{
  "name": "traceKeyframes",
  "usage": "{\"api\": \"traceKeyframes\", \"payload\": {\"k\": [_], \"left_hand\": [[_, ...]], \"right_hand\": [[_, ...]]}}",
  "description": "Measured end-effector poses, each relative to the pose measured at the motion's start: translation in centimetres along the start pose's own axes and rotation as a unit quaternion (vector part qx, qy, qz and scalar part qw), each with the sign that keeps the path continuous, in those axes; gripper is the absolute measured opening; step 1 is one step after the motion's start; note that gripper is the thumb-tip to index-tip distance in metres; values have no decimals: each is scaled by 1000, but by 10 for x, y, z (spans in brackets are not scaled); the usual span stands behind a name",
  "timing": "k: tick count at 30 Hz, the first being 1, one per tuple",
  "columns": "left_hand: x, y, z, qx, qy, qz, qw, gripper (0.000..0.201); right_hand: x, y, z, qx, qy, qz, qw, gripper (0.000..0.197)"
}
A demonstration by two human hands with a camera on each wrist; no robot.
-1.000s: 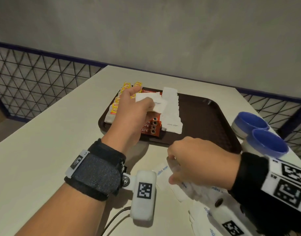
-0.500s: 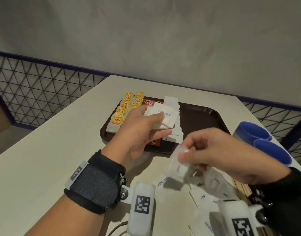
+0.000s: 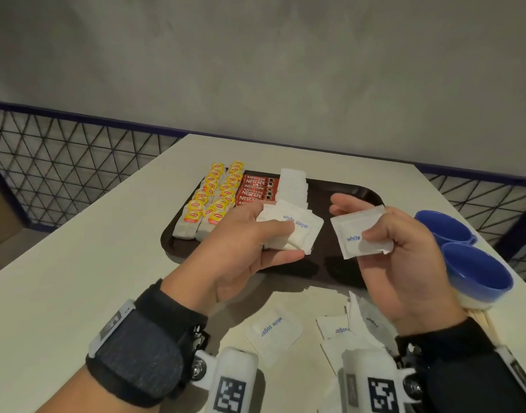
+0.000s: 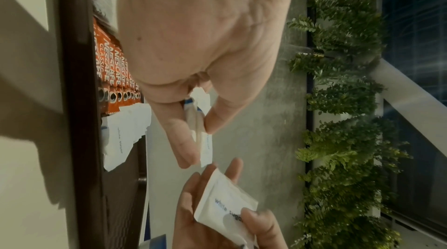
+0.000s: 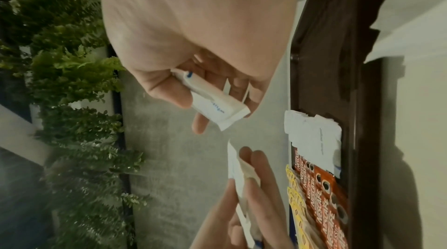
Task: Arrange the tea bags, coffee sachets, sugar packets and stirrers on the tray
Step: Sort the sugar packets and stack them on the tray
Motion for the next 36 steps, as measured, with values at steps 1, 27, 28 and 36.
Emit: {"api": "traceKeyframes", "payload": {"k": [1, 27, 28, 36], "left_hand": [[-1, 3, 1, 5, 0, 4, 1000, 34], [-9, 20, 7, 103, 9, 19, 994, 16], [-9, 19, 8, 98, 3, 20, 995, 19], [-5, 16, 7, 110, 15, 28, 993, 14]], "right_hand": [[1, -1, -2, 2, 0, -1, 1000, 45], [-3, 0, -23, -202, 21, 16, 979, 14], [-2, -2, -23, -200, 21, 11, 979, 12], [1, -7, -26, -146, 43, 5, 988, 16]]}}
Point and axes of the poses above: each hand's wrist, its own x-axis towards the middle knuckle, its own y-axis out of the palm, z = x × y, the point moved 9 cm from there along x, towards the middle knuckle, and after that the axes turned 3 degrees about x, right-handed, at the moved point
